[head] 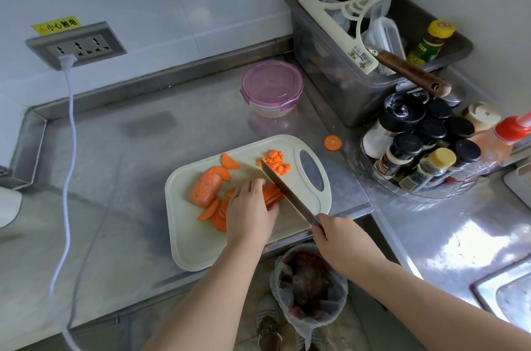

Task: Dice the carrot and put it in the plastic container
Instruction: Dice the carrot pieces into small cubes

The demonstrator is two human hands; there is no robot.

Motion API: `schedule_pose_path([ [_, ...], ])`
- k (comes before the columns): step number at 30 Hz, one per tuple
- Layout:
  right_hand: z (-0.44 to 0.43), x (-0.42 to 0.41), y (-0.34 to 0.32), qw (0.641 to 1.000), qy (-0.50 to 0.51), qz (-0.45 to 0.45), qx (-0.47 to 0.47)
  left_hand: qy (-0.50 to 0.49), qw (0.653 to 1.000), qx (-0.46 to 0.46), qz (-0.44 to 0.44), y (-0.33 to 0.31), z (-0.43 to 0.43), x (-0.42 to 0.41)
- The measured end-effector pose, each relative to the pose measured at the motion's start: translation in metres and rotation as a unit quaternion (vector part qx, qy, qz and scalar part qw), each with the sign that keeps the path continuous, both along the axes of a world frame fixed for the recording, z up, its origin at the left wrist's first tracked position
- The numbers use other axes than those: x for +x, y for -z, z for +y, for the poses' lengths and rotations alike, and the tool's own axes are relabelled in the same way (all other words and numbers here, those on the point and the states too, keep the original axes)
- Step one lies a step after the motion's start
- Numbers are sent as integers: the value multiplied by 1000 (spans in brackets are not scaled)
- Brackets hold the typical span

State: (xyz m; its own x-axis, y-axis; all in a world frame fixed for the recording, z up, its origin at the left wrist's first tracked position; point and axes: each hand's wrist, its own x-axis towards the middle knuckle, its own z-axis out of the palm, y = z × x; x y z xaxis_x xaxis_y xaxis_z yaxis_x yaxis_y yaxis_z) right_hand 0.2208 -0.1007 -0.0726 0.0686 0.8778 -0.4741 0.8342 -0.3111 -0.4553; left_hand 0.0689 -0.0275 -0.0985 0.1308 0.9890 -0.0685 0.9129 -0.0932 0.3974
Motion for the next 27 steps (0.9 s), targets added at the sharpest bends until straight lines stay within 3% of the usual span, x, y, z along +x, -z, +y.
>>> schedule_pose_path([
  [10,-3,4,-9,996,-37,-41,75,5,1000,2,-12,-3,-1,-3],
  [17,-10,-6,-10,994,-74,-73,39,60,998,19,24,-3,-6,-8],
  [27,-8,-11,-10,995,-67,-74,16,57,997,35,28,2,-2,-7],
])
